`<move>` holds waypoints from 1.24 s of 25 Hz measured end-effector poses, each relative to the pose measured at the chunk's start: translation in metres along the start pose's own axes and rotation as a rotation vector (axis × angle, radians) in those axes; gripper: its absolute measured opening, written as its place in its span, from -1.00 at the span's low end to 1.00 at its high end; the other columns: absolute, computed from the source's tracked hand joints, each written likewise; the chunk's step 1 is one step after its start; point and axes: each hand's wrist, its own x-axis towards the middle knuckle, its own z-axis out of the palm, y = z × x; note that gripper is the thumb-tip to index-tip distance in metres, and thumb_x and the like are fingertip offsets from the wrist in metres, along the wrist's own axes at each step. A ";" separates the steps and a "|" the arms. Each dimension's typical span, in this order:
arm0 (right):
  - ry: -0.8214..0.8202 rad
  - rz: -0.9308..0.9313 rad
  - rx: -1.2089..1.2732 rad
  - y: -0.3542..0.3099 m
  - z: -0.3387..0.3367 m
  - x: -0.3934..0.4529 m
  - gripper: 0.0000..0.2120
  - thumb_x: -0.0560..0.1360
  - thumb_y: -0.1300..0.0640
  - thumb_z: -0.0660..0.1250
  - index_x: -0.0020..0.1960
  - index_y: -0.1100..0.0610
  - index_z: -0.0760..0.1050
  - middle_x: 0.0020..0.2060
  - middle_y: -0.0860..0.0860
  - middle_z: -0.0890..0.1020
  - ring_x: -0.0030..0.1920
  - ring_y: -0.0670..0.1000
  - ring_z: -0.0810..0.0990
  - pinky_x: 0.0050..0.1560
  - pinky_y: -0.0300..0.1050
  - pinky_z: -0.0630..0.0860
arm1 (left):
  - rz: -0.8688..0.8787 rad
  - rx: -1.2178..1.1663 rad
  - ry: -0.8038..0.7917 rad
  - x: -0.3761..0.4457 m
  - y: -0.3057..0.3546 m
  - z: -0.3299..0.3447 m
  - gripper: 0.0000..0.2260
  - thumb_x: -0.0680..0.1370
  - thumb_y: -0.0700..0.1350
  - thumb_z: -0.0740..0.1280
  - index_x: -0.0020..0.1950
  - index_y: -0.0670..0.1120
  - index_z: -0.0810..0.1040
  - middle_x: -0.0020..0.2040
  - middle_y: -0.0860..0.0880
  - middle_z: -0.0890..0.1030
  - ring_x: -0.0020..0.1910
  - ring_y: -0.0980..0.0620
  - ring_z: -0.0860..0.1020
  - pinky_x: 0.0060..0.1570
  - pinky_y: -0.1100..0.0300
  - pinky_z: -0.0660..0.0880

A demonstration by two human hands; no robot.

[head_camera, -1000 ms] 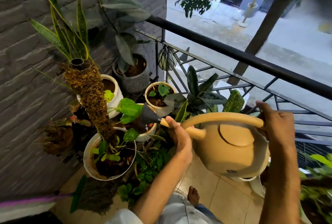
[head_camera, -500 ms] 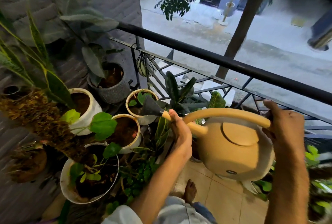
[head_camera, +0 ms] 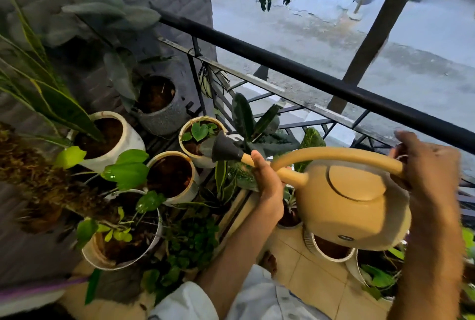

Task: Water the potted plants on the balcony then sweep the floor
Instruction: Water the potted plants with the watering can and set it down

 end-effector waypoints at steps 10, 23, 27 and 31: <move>-0.088 -0.001 -0.030 -0.005 0.024 0.039 -0.55 0.59 -0.16 0.35 -0.21 0.21 0.60 -0.39 0.05 0.60 -0.38 0.01 0.48 -0.31 -0.08 0.40 | 0.040 -0.084 0.020 0.007 0.030 0.009 -0.17 0.52 0.51 0.07 0.64 0.03 0.19 0.35 -0.21 0.58 0.23 -0.16 0.65 0.39 -0.15 0.50; -0.063 0.036 -0.086 -0.030 0.079 0.046 -0.48 0.50 -0.27 0.37 -0.44 0.09 0.55 -0.48 0.03 0.52 -0.50 0.00 0.39 -0.50 -0.22 0.28 | -0.016 -0.185 0.072 0.010 0.087 -0.001 -0.08 0.38 0.62 0.07 0.55 0.06 0.27 0.21 -0.18 0.66 0.14 -0.12 0.68 0.45 -0.15 0.44; -0.054 0.064 -0.119 -0.027 0.086 0.045 -0.46 0.48 -0.35 0.35 -0.43 0.07 0.53 -0.53 0.00 0.46 -0.52 0.00 0.35 -0.48 -0.22 0.26 | -0.023 -0.126 0.106 0.029 0.088 -0.006 0.37 -0.25 0.77 0.12 0.41 0.04 0.40 0.08 -0.15 0.72 0.21 -0.16 0.64 0.43 -0.18 0.44; -0.090 0.073 -0.133 -0.028 0.095 0.035 -0.46 0.45 -0.39 0.39 -0.38 0.07 0.55 -0.43 0.05 0.50 -0.44 0.01 0.40 -0.34 -0.07 0.32 | -0.047 -0.121 0.099 0.043 0.082 -0.016 0.40 -0.19 0.79 0.11 0.50 0.02 0.41 0.22 -0.17 0.68 0.24 -0.15 0.63 0.41 -0.17 0.45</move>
